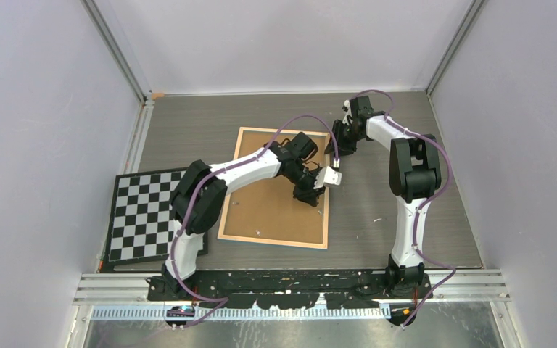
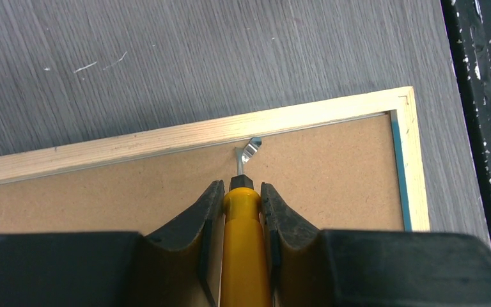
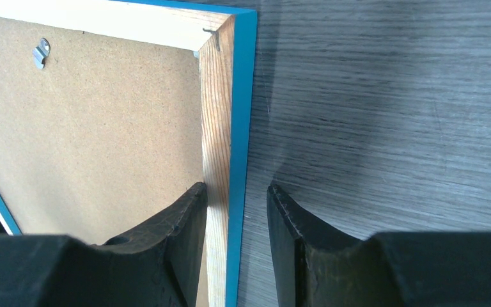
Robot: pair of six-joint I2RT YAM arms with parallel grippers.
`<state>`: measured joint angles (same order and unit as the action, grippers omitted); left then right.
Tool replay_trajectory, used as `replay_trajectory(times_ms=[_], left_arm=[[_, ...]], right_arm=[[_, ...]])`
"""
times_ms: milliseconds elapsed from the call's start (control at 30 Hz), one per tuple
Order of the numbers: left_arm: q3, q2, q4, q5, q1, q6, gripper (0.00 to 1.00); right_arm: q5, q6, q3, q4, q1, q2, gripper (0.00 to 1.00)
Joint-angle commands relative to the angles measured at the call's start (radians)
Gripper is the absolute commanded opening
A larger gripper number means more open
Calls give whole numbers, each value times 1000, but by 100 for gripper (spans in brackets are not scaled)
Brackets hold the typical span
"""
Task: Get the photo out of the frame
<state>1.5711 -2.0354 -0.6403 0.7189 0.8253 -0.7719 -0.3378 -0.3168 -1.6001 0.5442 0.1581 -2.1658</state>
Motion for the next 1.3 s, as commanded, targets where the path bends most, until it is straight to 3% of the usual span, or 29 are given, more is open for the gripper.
replay_trajectory(times_ms=[0, 400, 567, 800, 1267], left_arm=[[37, -10, -112, 22, 13, -70, 0], [105, -11, -346, 17, 19, -302, 0], [123, -3, -264, 26, 17, -178, 0], [17, 68, 66, -23, 14, 43, 0], [17, 45, 87, -1, 17, 75, 0]], right_arm=[[92, 27, 65, 47, 22, -37, 44], [91, 31, 71, 40, 22, -34, 44], [85, 34, 75, 40, 22, -30, 44], [77, 32, 85, 36, 22, -26, 44], [74, 33, 100, 28, 21, -21, 44]])
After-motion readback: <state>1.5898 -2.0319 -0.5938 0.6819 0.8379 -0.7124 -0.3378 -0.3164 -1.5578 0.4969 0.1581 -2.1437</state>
